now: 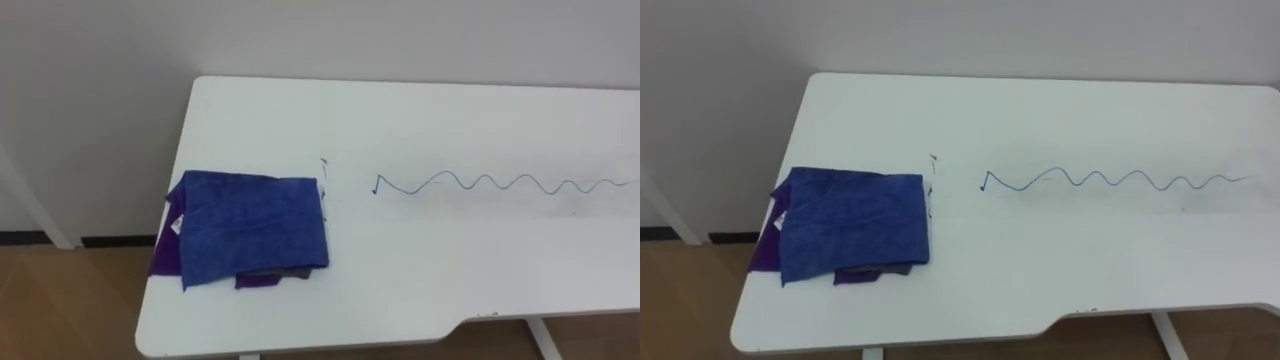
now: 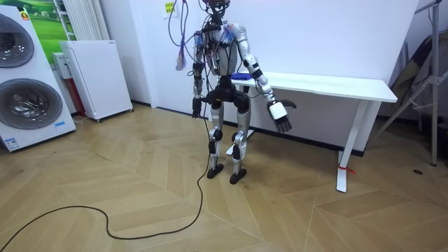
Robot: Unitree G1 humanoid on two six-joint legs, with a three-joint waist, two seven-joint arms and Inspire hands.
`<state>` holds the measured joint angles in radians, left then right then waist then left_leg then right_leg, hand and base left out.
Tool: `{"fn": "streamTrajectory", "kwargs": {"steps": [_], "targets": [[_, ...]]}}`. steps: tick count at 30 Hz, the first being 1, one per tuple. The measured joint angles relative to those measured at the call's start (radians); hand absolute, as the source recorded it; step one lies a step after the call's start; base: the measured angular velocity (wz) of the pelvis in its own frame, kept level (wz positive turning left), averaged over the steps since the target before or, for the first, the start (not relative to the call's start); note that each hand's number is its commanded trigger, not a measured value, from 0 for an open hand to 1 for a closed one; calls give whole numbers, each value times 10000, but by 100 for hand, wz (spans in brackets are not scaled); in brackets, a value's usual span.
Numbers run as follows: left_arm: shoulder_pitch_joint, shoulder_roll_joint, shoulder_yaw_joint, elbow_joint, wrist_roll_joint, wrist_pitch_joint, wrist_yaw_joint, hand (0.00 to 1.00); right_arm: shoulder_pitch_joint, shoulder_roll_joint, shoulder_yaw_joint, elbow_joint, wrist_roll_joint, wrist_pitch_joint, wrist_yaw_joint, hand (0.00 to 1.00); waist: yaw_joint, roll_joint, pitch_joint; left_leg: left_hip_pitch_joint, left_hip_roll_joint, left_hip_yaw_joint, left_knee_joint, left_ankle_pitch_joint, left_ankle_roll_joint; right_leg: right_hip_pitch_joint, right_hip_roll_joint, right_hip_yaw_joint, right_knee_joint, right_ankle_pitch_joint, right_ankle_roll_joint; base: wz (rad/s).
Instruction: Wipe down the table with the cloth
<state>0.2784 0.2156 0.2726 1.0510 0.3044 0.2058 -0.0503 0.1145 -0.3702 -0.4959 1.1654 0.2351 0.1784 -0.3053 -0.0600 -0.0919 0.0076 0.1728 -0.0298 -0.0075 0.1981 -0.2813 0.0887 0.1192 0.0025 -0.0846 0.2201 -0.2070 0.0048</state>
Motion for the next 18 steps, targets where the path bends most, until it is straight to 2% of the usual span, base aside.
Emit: {"fn": "streamTrajectory", "kwargs": {"steps": [3, 6, 9, 11, 13, 15, 18], "targets": [[53, 23, -5, -68, 33, -54, 51, 0, -366, -293, 16, -1070, -150, -107, -654, 0, 56, -29, -12, -88, 10, -14, -5, 2, 2, -97, 8, 2, 4, 13, 0, -2], [74, 23, -101, -284, 11, -84, 129, 0, -586, -326, 107, -2319, -565, -141, -1005, 0, 106, -42, -67, -216, 13, -22, 74, 4, -1, -193, -3, -93, -2, 14, 0, 6], [288, 29, -378, -781, 10, -94, 224, 0, -638, -326, 572, -4261, -1560, -147, -1403, 0, 160, 77, -107, -261, 6, -16, 93, 6, -1, -233, -7, -94, -26, 15, 1, 2], [319, 5, -595, -859, 17, -105, 316, 0, -642, -313, 1021, -5646, -2522, -157, -1601, 0, 218, 188, -100, -251, 7, 7, 93, 8, 1, -232, -11, -102, -19, 15, 1, -5], [296, -34, -715, -901, 50, -179, 394, 0, -611, -257, 1407, -6989, -3735, -247, -1634, 0, 249, 265, -87, -248, 12, 10, 90, 10, -3, -226, -10, -126, -21, 14, 1, 2], [298, -43, -1054, -913, -2, -236, 413, 0, -450, -40, 1893, -8920, -4703, -387, -1639, 0, 418, 352, -63, -236, 18, 2, 66, 29, -28, -219, -2, -129, -43, 13, 0, 0], [264, -64, -1539, -893, 27, -241, 416, 0, -452, 265, 2625, -9975, -6053, -828, -1682, 0, 589, 341, -61, -250, 26, -25, 64, 34, -38, -137, -2, -208, -195, 14, -1, 5]]}}
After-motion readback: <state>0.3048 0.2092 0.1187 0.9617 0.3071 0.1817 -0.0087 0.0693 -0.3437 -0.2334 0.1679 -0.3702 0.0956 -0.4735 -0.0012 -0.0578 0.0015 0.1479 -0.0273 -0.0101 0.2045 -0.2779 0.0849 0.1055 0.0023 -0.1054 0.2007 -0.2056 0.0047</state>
